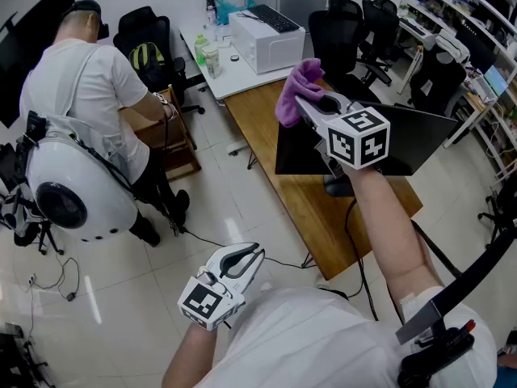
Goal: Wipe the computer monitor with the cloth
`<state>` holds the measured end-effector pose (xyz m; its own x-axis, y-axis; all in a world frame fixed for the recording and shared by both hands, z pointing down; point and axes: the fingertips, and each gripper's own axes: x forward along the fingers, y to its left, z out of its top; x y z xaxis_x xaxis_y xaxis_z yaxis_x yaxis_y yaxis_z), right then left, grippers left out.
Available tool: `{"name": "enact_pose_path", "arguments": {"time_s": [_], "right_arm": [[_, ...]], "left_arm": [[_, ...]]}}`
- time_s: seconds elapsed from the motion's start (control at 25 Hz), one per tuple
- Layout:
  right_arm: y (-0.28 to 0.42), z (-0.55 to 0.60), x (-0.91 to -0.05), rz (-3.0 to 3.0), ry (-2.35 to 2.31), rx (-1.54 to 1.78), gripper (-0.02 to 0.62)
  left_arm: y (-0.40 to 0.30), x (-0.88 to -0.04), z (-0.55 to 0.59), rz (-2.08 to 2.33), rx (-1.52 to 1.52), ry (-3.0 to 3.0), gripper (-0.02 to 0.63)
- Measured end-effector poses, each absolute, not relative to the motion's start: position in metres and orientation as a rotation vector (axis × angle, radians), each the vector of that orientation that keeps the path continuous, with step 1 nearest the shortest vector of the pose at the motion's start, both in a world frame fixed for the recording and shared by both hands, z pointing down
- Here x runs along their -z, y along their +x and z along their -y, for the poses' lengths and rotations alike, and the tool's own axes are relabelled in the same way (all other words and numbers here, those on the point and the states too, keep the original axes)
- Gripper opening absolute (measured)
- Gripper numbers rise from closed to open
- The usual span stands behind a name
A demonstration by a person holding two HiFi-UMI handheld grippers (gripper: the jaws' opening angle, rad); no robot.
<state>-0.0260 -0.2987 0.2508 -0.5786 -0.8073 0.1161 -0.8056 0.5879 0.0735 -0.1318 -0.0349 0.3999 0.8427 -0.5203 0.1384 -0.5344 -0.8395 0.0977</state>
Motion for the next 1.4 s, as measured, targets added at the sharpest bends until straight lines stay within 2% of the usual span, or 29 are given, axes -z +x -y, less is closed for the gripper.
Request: {"name": "enact_pose_path", "arguments": {"time_s": [1.4], "right_arm": [[0.167, 0.291, -0.257, 2.545, 1.597, -0.035, 0.058]], "left_arm": [[-0.015, -0.387, 0.038, 0.670, -0.226, 2.922, 0.071]]}}
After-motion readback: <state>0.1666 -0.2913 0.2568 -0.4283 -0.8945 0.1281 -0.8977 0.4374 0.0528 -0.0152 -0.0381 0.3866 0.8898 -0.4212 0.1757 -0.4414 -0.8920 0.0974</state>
